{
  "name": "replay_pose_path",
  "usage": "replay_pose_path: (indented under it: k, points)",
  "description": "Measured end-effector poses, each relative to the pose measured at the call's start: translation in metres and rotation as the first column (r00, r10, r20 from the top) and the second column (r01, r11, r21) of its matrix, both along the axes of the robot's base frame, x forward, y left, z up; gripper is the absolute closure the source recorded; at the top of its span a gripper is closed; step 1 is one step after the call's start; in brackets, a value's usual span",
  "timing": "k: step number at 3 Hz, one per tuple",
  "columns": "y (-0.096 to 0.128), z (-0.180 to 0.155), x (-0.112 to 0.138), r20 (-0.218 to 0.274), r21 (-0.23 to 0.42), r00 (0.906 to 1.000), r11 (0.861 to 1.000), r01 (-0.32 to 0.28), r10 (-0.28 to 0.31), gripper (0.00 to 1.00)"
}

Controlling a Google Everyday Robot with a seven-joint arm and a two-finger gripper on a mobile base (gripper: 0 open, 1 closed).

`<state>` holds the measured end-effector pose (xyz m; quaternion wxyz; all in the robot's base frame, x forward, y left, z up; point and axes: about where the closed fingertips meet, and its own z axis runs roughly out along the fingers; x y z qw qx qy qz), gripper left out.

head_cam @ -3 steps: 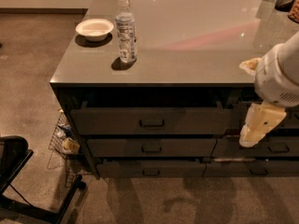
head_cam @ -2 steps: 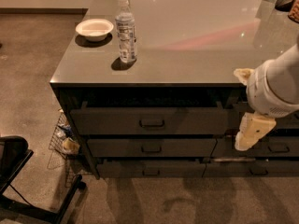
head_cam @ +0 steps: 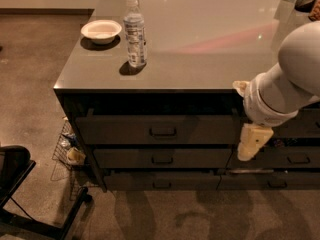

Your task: Open top drawer

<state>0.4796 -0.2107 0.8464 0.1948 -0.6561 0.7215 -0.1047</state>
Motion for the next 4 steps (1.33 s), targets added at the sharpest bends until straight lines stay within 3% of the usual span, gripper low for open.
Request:
replay_pose_path:
  k: [2, 4]
  points:
    - [0.011, -0.022, -0.012, -0.033, -0.019, 0.9994, 1.000, -0.012, 0.011, 0.00]
    - [0.041, -0.090, -0.001, -0.020, -0.002, 0.9991, 0.999, -0.038, 0.038, 0.00]
